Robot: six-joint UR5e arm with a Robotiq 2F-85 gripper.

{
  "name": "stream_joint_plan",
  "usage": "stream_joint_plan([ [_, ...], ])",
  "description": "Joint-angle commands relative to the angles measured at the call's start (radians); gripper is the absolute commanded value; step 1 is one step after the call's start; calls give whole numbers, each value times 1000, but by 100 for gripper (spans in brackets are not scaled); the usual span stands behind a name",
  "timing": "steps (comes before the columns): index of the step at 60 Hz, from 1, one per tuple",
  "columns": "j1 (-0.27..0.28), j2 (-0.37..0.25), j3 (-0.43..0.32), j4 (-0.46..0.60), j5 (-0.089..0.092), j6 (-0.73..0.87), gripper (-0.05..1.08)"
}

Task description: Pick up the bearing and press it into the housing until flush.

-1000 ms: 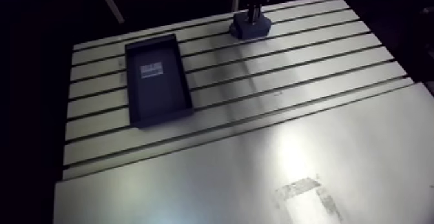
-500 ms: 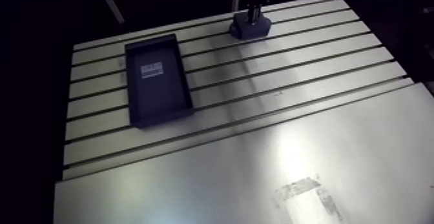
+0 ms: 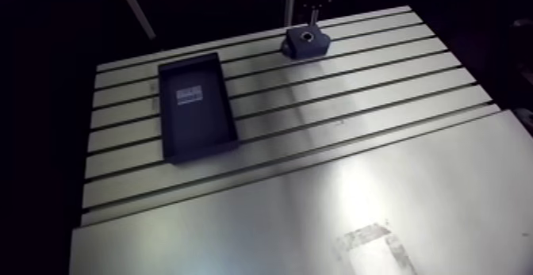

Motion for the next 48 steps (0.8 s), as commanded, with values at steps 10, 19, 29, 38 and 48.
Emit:
stream_joint_plan([
  [10, -2, -59, 11, 24, -5, 6, 8],
  [19, -2, -95, 5, 95, -7, 15, 0],
  [29, 1, -172, -17, 223, -5, 21, 0],
  [38, 5, -234, -40, 360, -8, 63, 0],
  [48, 7, -314, -25, 388, -11, 75, 0],
])
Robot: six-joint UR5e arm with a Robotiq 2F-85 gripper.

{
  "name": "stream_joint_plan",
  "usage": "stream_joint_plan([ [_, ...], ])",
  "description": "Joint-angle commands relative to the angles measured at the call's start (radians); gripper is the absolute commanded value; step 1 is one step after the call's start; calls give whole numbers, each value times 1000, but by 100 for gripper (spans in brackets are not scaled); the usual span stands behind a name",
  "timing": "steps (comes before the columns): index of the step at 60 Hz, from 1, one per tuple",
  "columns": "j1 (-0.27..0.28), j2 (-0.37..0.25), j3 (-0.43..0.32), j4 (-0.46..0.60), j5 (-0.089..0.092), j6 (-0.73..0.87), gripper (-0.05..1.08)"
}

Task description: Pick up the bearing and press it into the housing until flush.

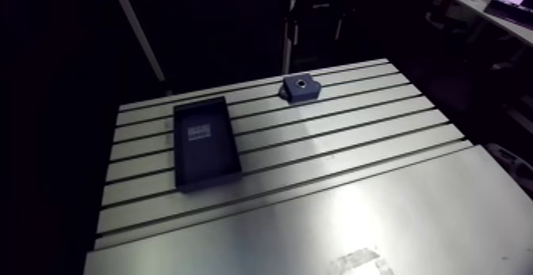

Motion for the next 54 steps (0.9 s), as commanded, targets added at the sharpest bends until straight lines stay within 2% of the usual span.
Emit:
stream_joint_plan([
  [1, 6, -142, 0, 131, -5, 38, 0],
  [10, 21, -195, 17, 126, 9, 38, 0],
  [18, 56, -223, 44, 121, 9, 38, 1],
  [30, 74, -263, 69, 91, 9, 36, 1],
  [41, 82, -309, 98, 72, 15, 31, 1],
  [42, 91, -322, 106, 72, 22, 31, 1],
  [54, 101, -339, 119, 63, 26, 27, 1],
])
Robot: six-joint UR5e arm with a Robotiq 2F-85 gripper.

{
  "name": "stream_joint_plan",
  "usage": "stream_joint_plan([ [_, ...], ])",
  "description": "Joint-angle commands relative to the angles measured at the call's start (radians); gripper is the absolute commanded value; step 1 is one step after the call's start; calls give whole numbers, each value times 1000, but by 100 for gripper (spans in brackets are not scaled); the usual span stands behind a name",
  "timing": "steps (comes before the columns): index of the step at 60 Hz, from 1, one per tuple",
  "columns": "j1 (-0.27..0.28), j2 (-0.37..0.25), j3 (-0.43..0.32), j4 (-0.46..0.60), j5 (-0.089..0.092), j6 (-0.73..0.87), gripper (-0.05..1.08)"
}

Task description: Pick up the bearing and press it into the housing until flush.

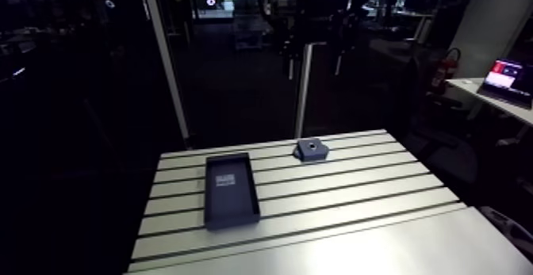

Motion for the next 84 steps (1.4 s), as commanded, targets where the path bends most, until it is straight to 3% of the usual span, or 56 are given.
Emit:
stream_joint_plan([
  [1, 17, -40, 26, -15, 8, -5, 1],
  [21, 17, -20, -31, -9, 11, 3, 1],
  [29, 19, -9, -67, 47, 12, 3, 1],
  [84, 20, -6, -60, 50, 9, 0, 1],
])
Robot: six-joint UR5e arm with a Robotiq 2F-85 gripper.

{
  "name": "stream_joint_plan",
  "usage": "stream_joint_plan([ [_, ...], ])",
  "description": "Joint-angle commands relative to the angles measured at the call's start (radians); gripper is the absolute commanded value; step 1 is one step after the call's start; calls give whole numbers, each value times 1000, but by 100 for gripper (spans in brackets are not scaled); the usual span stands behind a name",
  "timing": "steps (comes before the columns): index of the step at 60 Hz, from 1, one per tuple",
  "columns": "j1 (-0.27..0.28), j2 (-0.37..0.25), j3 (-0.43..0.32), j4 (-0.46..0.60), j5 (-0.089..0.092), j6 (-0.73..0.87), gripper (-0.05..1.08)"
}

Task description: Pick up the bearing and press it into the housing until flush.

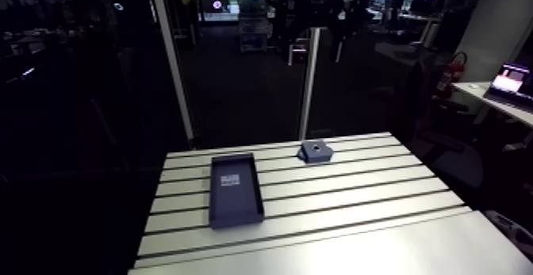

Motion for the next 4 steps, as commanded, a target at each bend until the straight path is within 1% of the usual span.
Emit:
stream_joint_plan([
  [1, 0, 0, 2, -1, 0, -1, 1],
  [4, 0, 0, 2, -1, 0, -1, 1],
])
